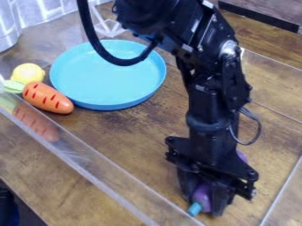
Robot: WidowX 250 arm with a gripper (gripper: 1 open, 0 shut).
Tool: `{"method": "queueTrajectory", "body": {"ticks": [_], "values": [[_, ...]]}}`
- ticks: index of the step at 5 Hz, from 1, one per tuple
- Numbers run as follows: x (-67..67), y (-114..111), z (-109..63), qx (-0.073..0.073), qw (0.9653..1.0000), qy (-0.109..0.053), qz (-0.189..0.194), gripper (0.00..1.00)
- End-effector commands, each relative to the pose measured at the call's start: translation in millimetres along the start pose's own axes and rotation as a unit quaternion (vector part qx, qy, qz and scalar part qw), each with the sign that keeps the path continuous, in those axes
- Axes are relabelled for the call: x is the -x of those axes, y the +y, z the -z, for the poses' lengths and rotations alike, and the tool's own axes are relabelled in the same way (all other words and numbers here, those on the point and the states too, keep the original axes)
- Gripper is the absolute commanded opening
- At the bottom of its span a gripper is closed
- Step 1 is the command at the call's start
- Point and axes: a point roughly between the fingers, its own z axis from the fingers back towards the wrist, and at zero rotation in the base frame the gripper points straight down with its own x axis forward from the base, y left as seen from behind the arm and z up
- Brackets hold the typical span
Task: Put the purple eggplant in the blue tray
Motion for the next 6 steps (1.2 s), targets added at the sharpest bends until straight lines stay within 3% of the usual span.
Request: {"method": "queueTrajectory", "body": {"ticks": [1,4,5,6], "values": [[-5.1,3,-12.1,-0.006,0.9999,-0.008,-0.004,0.00],[-19.0,1,-56.4,-0.028,0.9989,-0.038,0.003,0.00],[-31.0,6,-91.4,-0.043,0.9974,-0.056,0.007,0.00],[-42.6,18,-134.9,-0.062,0.9942,-0.088,-0.001,0.00]]}}
